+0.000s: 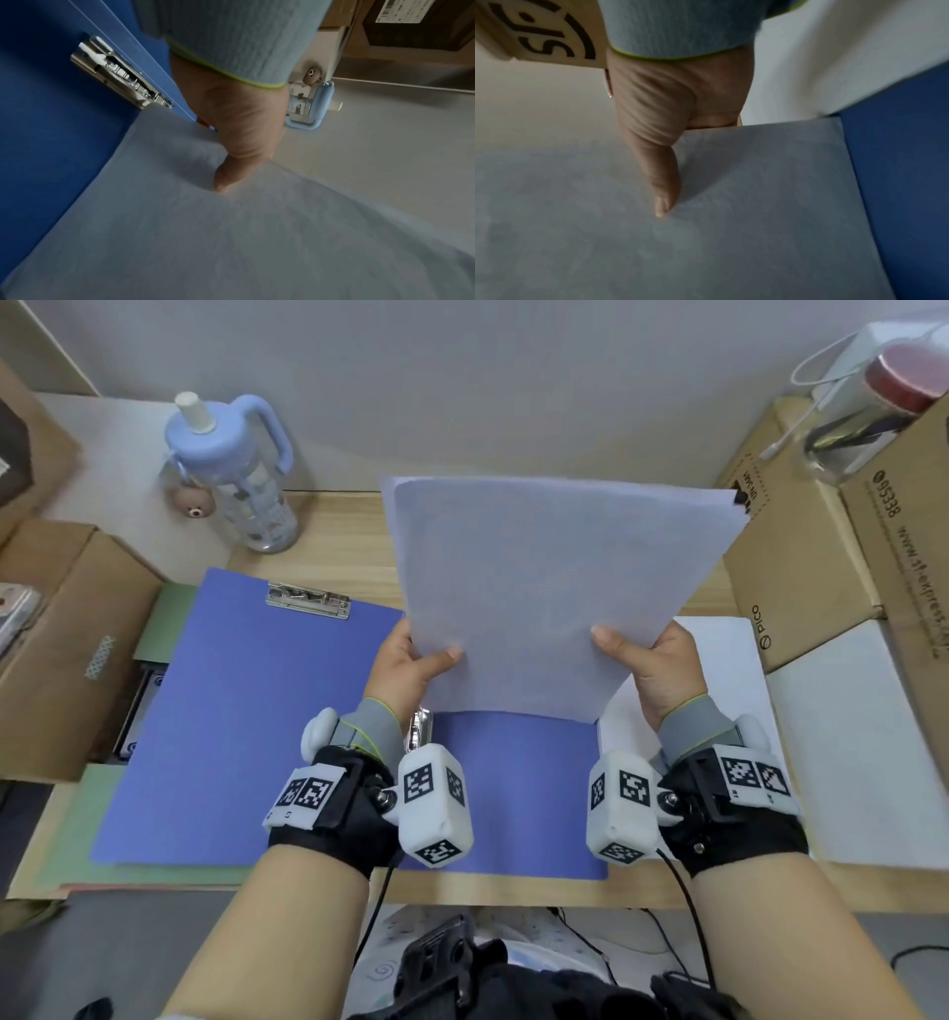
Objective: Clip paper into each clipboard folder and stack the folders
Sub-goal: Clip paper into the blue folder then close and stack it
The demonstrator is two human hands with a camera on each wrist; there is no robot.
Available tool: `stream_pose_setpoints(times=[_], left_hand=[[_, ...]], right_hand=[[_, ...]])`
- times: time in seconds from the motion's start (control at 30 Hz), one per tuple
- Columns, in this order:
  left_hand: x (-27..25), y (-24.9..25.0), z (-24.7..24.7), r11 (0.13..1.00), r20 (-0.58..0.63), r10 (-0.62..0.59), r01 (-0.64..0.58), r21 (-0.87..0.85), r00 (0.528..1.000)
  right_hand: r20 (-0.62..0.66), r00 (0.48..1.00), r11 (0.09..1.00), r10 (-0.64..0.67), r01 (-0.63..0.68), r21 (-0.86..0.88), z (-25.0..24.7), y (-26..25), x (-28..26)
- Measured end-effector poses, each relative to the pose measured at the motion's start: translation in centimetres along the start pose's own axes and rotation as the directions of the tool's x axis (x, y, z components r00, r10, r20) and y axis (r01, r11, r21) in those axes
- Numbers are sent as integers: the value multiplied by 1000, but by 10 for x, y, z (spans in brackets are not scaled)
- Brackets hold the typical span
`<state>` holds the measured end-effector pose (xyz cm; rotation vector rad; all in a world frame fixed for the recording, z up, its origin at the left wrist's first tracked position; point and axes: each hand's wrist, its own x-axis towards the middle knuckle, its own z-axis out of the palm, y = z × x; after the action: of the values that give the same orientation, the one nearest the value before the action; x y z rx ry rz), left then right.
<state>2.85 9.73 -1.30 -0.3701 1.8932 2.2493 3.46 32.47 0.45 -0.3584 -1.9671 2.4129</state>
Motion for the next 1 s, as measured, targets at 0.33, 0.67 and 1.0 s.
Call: stream_pose_setpoints(times=[0.33, 0.67, 1.0], left_hand=[[1, -5, 2, 1000, 34, -16, 16, 19, 999], [0, -6, 3, 1000, 17, 11, -11, -6, 1000], [-2, -18, 7, 998, 10, -51, 51, 32, 999]], right_hand=[[-7, 1000, 996, 14, -14, -89, -6, 2, -1], [-11, 1000, 997, 10, -11, -75, -6, 2, -5], [-4, 997, 992, 77, -77, -103, 0, 11, -5]])
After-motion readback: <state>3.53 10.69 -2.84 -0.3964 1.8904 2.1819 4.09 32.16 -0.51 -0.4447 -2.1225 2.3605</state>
